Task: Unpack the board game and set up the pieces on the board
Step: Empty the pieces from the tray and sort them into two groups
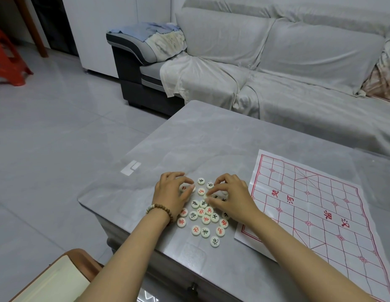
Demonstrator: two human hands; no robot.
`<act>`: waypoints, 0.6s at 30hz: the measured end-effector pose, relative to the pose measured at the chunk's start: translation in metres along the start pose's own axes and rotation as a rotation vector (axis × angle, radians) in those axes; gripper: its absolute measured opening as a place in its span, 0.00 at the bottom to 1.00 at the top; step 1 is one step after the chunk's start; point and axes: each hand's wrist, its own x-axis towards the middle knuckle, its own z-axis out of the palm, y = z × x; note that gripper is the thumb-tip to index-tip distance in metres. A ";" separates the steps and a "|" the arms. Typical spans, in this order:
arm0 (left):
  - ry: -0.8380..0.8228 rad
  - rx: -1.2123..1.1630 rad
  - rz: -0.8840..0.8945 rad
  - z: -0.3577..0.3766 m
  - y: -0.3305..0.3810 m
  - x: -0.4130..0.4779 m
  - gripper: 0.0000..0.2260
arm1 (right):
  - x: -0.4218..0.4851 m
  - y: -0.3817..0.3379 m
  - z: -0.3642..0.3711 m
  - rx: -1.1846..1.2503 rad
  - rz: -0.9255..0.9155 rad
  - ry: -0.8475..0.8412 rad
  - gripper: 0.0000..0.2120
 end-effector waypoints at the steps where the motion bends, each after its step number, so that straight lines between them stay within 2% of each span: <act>1: -0.009 -0.002 -0.005 0.000 -0.001 -0.001 0.10 | 0.003 -0.001 0.001 0.000 0.005 0.004 0.09; 7: 0.001 -0.007 -0.020 -0.002 -0.004 -0.002 0.10 | 0.010 -0.002 0.004 0.066 0.059 -0.020 0.08; 12: -0.010 -0.012 -0.023 -0.001 -0.002 -0.002 0.10 | 0.018 0.005 0.007 0.079 0.159 0.044 0.10; 18: -0.019 -0.023 -0.020 -0.001 -0.003 -0.003 0.11 | 0.017 0.007 0.000 0.171 0.195 0.057 0.06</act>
